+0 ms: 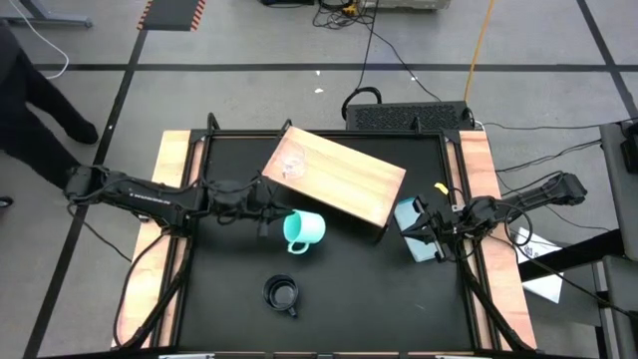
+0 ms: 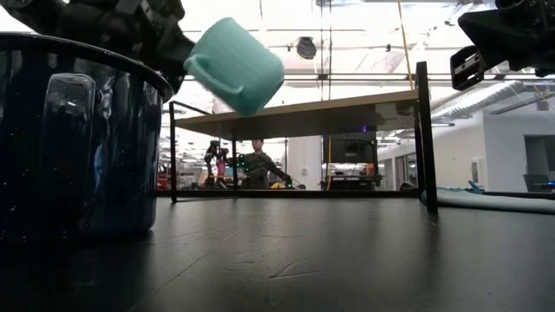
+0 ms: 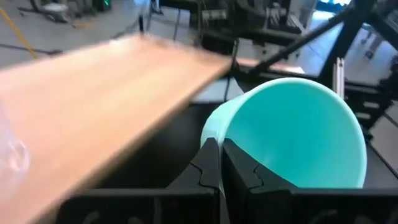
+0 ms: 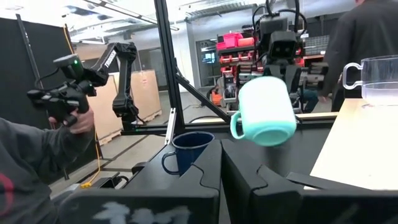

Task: Stack small to large cups/mugs on shelf
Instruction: Put the light blue mug on the shelf

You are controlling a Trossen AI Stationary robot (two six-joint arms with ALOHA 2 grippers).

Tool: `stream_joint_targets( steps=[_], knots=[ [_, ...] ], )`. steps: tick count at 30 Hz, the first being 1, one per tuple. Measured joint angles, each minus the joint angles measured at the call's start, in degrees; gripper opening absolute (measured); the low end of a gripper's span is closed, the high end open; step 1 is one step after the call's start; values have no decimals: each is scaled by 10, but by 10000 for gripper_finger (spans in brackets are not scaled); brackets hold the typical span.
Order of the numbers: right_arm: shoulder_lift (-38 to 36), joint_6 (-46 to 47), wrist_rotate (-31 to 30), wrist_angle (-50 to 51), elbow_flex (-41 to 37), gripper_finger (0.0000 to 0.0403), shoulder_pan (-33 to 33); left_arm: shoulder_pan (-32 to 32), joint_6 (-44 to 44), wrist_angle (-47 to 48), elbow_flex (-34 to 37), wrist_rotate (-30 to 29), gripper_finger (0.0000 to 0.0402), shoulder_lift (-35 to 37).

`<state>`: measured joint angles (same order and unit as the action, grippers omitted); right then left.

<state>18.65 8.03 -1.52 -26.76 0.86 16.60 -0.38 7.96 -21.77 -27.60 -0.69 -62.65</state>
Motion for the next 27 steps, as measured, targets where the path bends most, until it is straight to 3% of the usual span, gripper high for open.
stream_joint_targets(
  steps=[7,15,24,27],
  knots=[
    [0,-1,0,0,0,0,0,2,-19,21,-64,-10,1,0],
    [0,-1,0,0,0,0,0,27,-16,157,-159,-11,1,-1],
    [0,-1,0,0,0,0,0,68,-19,294,-293,-8,1,-72],
    [0,-1,0,-1,0,0,0,77,-25,293,-319,12,1,-99]
  ],
)
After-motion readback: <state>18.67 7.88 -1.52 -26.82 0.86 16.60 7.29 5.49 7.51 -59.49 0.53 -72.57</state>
